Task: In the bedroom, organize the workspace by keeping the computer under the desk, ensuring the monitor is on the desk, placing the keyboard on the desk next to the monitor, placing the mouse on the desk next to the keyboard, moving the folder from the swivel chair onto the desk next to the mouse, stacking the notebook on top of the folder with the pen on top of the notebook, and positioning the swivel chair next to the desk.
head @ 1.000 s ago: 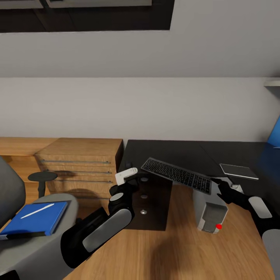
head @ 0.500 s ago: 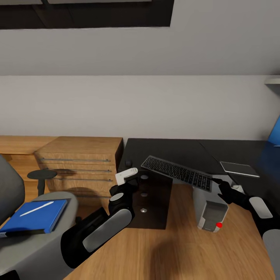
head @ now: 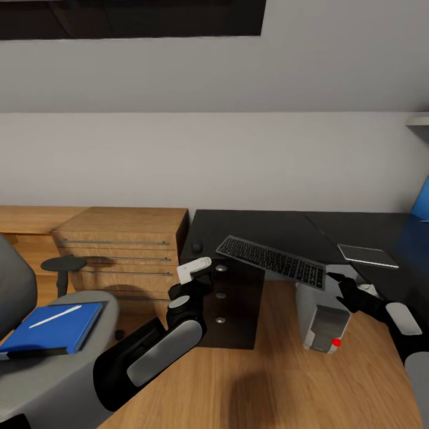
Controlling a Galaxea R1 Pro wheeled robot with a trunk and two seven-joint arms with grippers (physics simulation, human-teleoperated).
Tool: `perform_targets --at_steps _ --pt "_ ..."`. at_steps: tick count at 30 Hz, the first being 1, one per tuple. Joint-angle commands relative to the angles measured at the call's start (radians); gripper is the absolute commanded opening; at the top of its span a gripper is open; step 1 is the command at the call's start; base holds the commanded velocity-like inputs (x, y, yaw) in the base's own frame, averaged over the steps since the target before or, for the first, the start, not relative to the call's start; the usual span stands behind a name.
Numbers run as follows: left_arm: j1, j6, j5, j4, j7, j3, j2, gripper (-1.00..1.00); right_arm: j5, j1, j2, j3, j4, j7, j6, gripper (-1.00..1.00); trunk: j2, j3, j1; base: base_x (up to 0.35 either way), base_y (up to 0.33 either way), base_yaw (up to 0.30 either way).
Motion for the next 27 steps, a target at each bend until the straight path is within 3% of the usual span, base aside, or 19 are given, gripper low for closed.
perform_targets --at_steps 1,7,13,20,24,25,27 --pt "-0.001 0.011 0.002 -0.001 0.005 -0.001 0.0 1.0 0.003 -0.001 0.0 -0.005 0.0 0.004 0.006 1.0 -0.001 -0.001 0.0 0.0 0.0 0.0" --pt "-0.001 0.012 0.002 0.013 0.001 -0.002 -0.003 1.0 0.002 -0.001 -0.002 -0.006 0.001 0.004 0.012 1.0 -0.001 -0.001 0.0 0.0 0.0 0.0" --pt "-0.001 0.012 0.001 0.017 0.0 -0.003 -0.004 1.0 0.002 -0.001 -0.003 -0.019 0.002 0.005 0.076 1.0 -0.001 -0.001 0.0 0.0 0.0 0.0" --pt "-0.001 0.012 0.0 0.017 0.0 -0.005 -0.005 1.0 0.002 -0.001 -0.004 -0.063 0.002 0.005 0.148 1.0 -0.001 -0.001 0.0 0.0 0.0 0.0" --pt "-0.001 0.012 0.001 0.017 -0.001 -0.005 -0.006 1.0 0.002 -0.001 -0.008 -0.106 0.001 0.005 0.207 1.0 -0.001 -0.001 0.0 0.0 0.0 0.0" --pt "-0.001 0.012 0.001 0.017 -0.001 -0.006 -0.006 1.0 0.002 -0.001 -0.01 -0.136 0.0 0.005 0.231 1.0 -0.001 -0.001 0.0 0.0 0.0 0.0" --pt "-0.001 0.012 0.001 0.017 -0.002 -0.006 -0.006 1.0 0.002 -0.001 -0.01 -0.145 0.0 0.005 0.238 1.0 -0.001 -0.001 0.0 0.0 0.0 0.0"
